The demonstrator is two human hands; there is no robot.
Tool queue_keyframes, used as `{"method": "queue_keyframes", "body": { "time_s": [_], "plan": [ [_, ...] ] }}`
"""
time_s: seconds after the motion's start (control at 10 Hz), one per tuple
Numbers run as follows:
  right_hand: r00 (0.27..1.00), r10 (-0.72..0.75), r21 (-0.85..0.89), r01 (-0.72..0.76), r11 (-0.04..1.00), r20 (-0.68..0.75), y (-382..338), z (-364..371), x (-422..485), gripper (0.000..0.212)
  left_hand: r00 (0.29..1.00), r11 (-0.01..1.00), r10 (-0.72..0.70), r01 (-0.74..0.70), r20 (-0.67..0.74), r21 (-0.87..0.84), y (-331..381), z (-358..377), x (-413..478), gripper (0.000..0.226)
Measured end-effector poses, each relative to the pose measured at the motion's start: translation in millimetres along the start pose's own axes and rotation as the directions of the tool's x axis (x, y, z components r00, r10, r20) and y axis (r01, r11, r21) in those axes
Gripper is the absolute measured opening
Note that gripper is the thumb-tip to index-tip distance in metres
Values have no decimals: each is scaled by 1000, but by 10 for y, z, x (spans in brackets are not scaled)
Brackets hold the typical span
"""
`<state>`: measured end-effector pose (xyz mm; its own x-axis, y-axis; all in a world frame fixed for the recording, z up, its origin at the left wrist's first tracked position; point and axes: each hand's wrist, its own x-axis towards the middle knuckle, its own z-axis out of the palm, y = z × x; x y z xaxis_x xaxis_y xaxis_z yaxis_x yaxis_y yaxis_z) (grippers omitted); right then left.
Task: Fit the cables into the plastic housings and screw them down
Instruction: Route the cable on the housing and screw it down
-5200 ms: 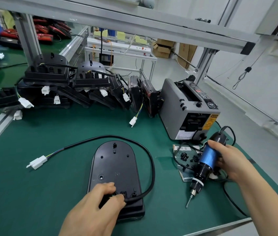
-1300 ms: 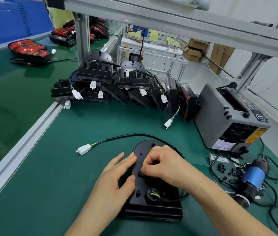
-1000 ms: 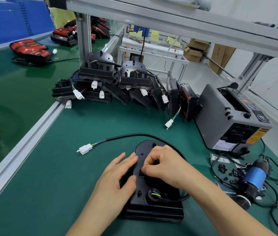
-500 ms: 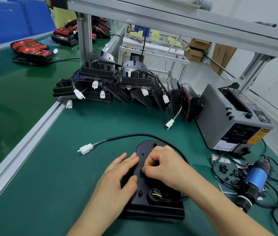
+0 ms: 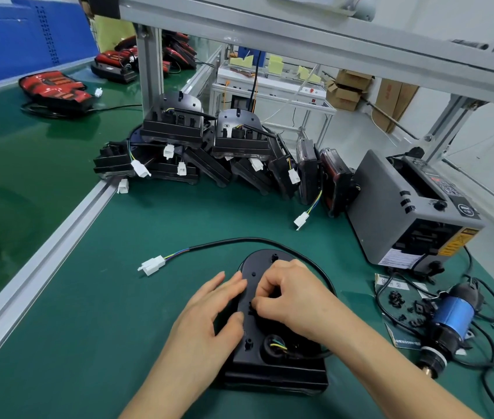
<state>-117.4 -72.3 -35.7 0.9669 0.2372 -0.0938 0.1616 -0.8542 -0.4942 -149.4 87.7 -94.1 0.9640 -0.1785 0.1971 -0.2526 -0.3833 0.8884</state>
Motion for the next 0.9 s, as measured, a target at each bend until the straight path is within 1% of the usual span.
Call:
{"method": "queue_keyframes", "body": {
  "time_s": [0.1, 0.2, 0.3, 0.4, 0.6, 0.7, 0.8, 0.9],
  "plan": [
    [1000, -17, -39, 17, 999, -3, -1, 10, -2, 22, 1000, 1000, 8, -8, -9, 14, 27, -11, -15, 52],
    [1000, -26, -50, 26, 998, -1, 1, 11, -3, 23, 995, 987, 91, -84, -43, 134, 31, -15, -70, 42],
    [999, -32, -53, 32, 998, 7, 1, 2, -11, 24, 963, 895, 267, -231, -45, 382, 81, -43, -121, 25],
    [999, -30, -53, 31, 998, 21, -1, -7, -8, 23, 926, 782, 377, -326, 13, 531, 114, -76, -129, 31],
    [1000, -10, -57, 11, 998, 10, -11, -44, 4, 12, 911, 640, 399, -355, 100, 681, 143, -177, -130, 35],
    [1000, -1, -38, 1, 999, 3, 12, -81, -1, 15, 900, 610, 422, -367, 103, 703, 143, -185, -134, 38],
    [1000, -10, 1, 10, 1000, 2, 54, -91, -31, 12, 886, 603, 459, -365, 66, 709, 114, -191, -118, 43],
    [999, -39, 23, 39, 999, -15, 102, -94, -66, 16, 882, 578, 463, -371, 82, 726, 82, -176, -79, 54]
  ]
}}
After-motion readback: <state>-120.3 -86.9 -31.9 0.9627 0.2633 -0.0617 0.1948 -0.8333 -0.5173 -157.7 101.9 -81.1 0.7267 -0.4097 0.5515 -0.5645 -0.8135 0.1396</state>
